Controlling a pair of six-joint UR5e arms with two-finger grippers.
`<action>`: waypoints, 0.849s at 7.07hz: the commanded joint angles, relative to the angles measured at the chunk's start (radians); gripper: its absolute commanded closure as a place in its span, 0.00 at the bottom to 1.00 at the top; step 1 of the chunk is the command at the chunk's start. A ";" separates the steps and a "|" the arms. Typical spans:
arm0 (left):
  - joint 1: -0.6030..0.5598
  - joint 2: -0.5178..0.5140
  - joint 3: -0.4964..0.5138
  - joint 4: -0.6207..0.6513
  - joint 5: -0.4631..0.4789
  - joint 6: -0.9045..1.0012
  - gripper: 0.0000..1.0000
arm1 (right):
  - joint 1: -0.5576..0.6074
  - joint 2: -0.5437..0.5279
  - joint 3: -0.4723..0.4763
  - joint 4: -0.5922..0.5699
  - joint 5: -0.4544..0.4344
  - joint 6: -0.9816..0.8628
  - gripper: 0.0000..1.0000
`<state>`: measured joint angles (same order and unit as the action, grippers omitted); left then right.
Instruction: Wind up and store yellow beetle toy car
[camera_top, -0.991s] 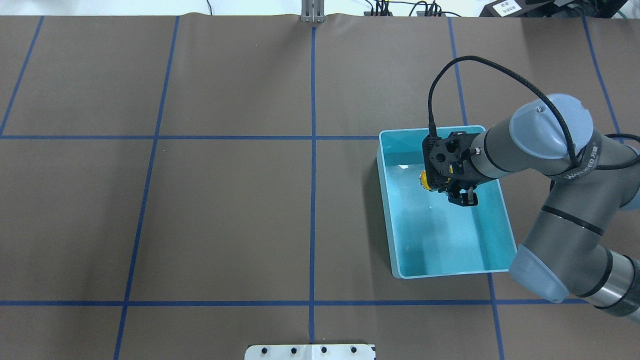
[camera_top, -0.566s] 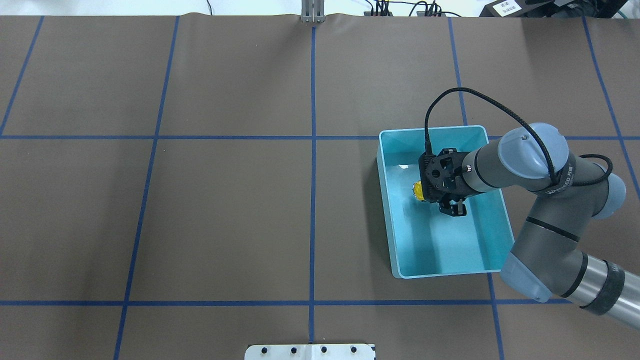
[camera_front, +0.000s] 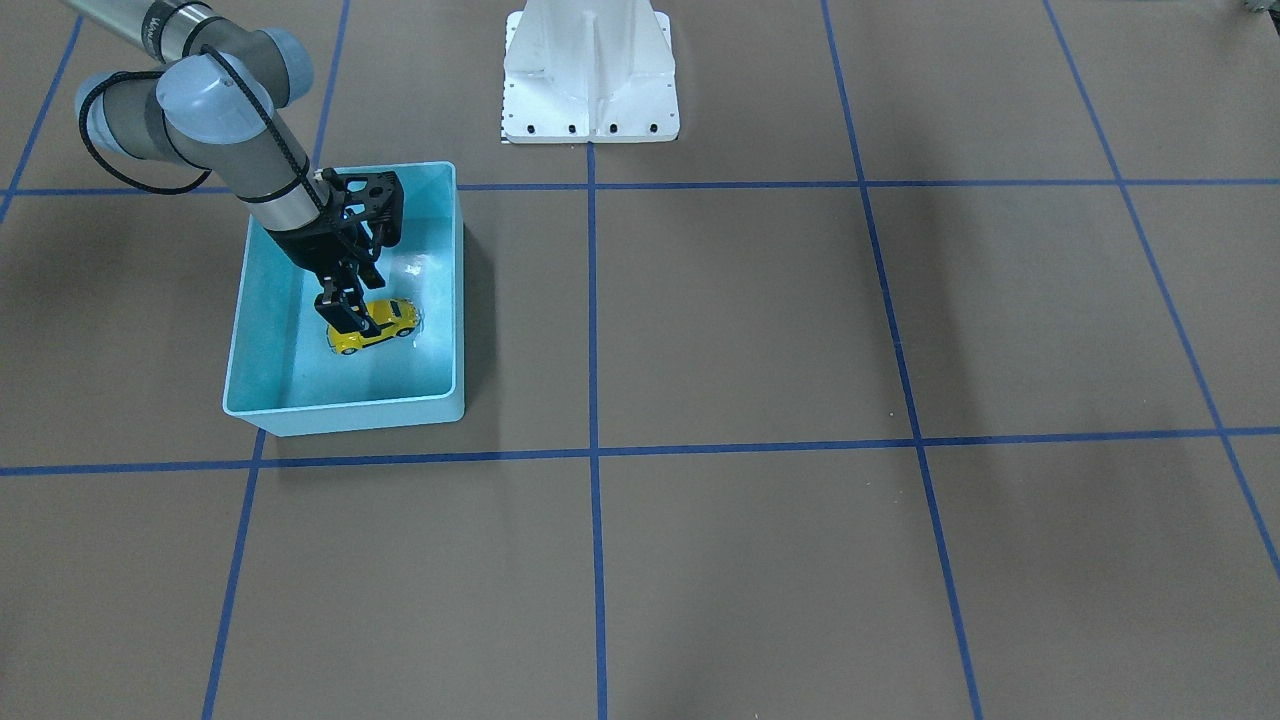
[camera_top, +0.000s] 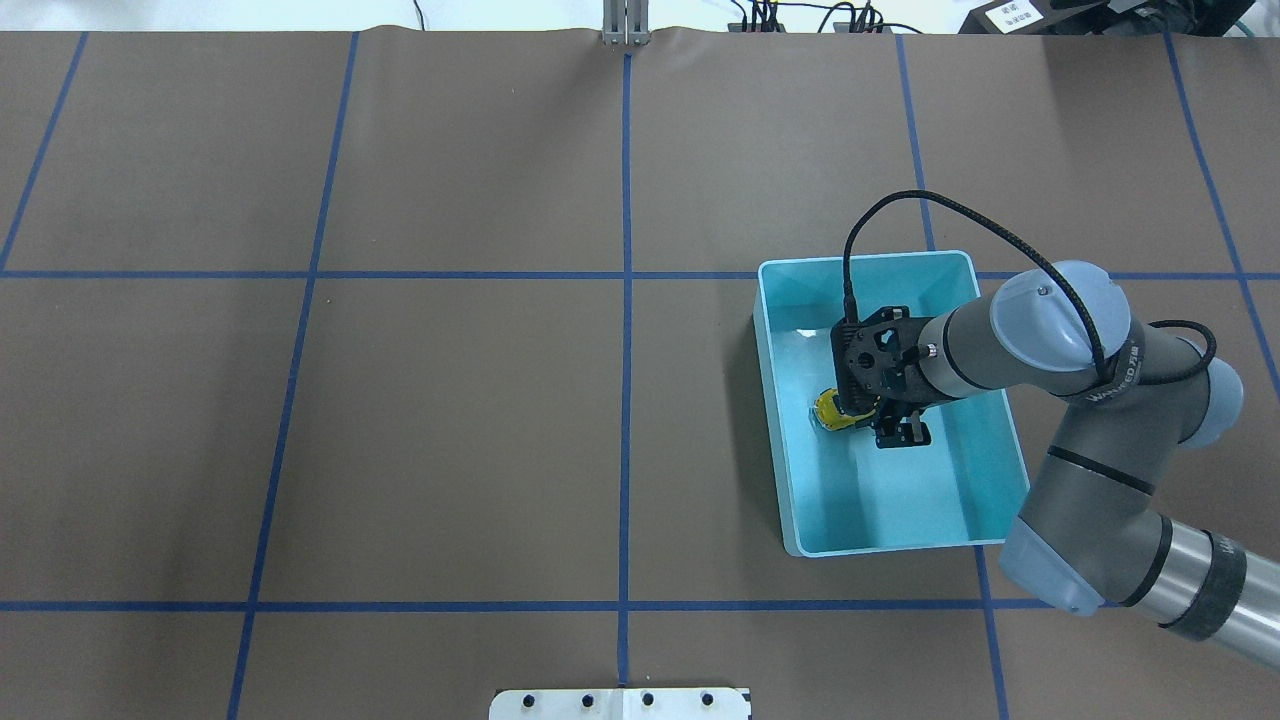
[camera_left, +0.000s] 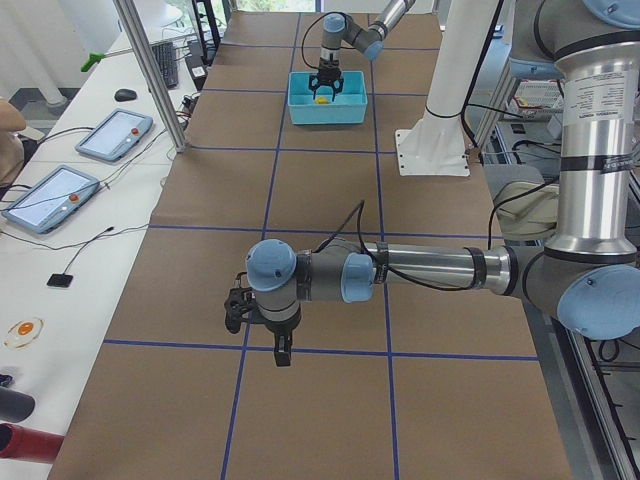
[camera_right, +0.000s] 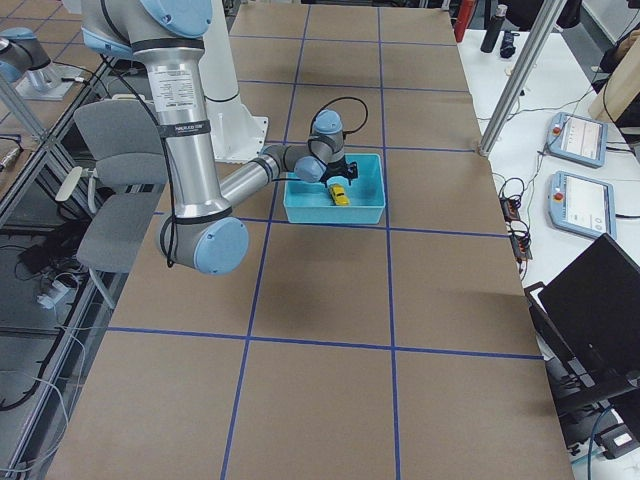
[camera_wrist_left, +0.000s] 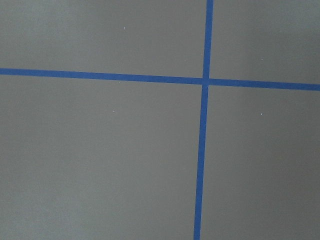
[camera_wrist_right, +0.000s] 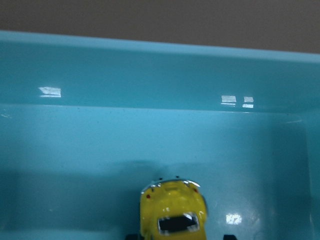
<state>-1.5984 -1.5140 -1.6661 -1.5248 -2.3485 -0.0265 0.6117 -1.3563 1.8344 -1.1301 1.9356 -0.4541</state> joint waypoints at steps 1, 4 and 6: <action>0.000 0.000 -0.001 0.000 0.000 0.000 0.00 | 0.118 0.008 0.069 -0.010 0.110 0.020 0.00; 0.000 0.000 -0.001 0.000 0.000 -0.001 0.00 | 0.479 0.055 0.071 -0.110 0.313 0.490 0.00; 0.000 0.000 -0.001 0.000 0.002 0.000 0.00 | 0.763 -0.021 -0.024 -0.311 0.477 0.598 0.00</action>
<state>-1.5984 -1.5140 -1.6675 -1.5248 -2.3475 -0.0265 1.2007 -1.3316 1.8724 -1.3319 2.3120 0.0803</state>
